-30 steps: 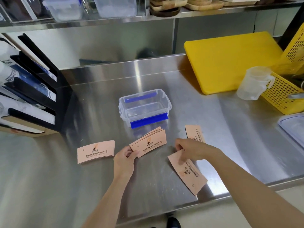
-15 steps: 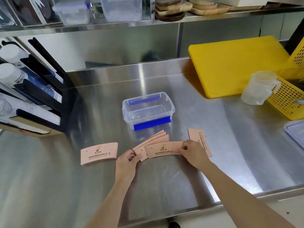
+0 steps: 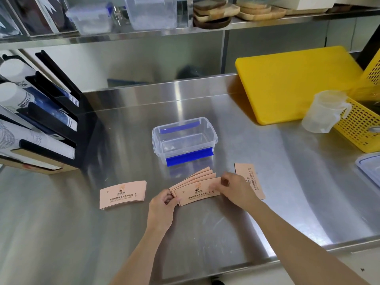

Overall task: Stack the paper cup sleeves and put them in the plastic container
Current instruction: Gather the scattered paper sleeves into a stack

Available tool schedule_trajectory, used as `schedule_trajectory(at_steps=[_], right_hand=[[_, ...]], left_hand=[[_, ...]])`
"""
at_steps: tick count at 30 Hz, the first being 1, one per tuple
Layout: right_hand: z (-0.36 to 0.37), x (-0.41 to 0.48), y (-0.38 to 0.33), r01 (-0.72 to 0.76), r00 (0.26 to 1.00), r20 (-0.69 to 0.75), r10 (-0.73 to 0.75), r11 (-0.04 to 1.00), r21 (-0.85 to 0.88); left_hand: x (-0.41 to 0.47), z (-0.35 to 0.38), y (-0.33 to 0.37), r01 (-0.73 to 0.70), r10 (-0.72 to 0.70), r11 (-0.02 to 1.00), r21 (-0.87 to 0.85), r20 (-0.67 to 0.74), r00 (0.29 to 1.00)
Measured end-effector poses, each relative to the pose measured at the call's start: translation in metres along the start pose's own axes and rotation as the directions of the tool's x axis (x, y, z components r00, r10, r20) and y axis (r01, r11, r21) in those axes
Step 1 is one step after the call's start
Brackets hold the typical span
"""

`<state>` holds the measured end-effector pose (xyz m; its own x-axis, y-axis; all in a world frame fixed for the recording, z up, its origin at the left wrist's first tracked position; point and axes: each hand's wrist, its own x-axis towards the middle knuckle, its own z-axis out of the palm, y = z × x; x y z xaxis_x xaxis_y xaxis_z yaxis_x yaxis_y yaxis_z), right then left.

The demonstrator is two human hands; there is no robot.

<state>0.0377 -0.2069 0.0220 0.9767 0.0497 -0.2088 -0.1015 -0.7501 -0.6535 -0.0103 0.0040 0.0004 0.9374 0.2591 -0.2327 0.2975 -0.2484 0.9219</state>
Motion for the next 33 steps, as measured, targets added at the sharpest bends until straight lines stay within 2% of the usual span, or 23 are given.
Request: schedule_trajectory(at_steps=[2, 4, 6, 9, 15, 18, 21, 23, 26, 29, 33], right_hand=[[-0.012, 0.006, 0.007, 0.03, 0.991, -0.13, -0.022, 0.998, 0.059], [-0.03, 0.015, 0.017, 0.046, 0.986, -0.162, -0.036, 0.997, 0.062], [-0.048, 0.025, 0.026, 0.018, 0.996, -0.083, -0.022, 0.999, -0.05], [-0.063, 0.036, 0.04, -0.058, 0.992, 0.086, 0.088, 0.948, -0.312], [-0.073, 0.041, 0.044, -0.027, 0.977, 0.175, 0.123, 0.881, -0.472], [-0.073, 0.04, 0.043, -0.087, 0.94, 0.277, 0.197, 0.927, -0.365], [-0.073, 0.039, 0.042, -0.031, 0.943, 0.296, 0.152, 0.926, -0.376], [-0.075, 0.036, 0.039, -0.027, 0.947, 0.297, 0.127, 0.947, -0.32], [-0.08, 0.031, 0.039, -0.104, 0.938, 0.33, 0.104, 0.994, -0.016], [-0.083, 0.029, 0.035, -0.07, 0.967, 0.255, 0.026, 0.984, 0.166], [-0.071, 0.024, 0.025, -0.044, 0.976, 0.218, -0.002, 0.978, 0.205]], left_hand=[[-0.002, 0.003, 0.001, 0.001, -0.001, 1.0, -0.006, -0.012, 1.0], [-0.003, 0.003, 0.001, 0.0, -0.001, 1.0, -0.015, -0.02, 1.0], [-0.002, 0.003, 0.001, 0.002, -0.002, 1.0, -0.021, -0.016, 1.0], [-0.002, 0.003, 0.003, 0.009, -0.009, 1.0, -0.029, -0.009, 1.0], [-0.002, 0.004, 0.003, 0.015, -0.016, 1.0, -0.026, -0.013, 1.0], [-0.002, 0.005, 0.003, 0.014, -0.014, 1.0, -0.015, -0.016, 1.0], [-0.003, 0.005, 0.003, 0.01, -0.01, 1.0, -0.014, -0.017, 1.0], [-0.002, 0.005, 0.004, 0.015, -0.016, 1.0, -0.015, -0.02, 1.0], [-0.001, 0.006, 0.004, 0.015, -0.016, 1.0, -0.015, -0.028, 0.999], [0.0, 0.007, 0.005, 0.014, -0.015, 1.0, -0.019, -0.033, 0.999], [0.002, 0.008, 0.007, 0.0, -0.001, 1.0, -0.014, -0.028, 1.0]])
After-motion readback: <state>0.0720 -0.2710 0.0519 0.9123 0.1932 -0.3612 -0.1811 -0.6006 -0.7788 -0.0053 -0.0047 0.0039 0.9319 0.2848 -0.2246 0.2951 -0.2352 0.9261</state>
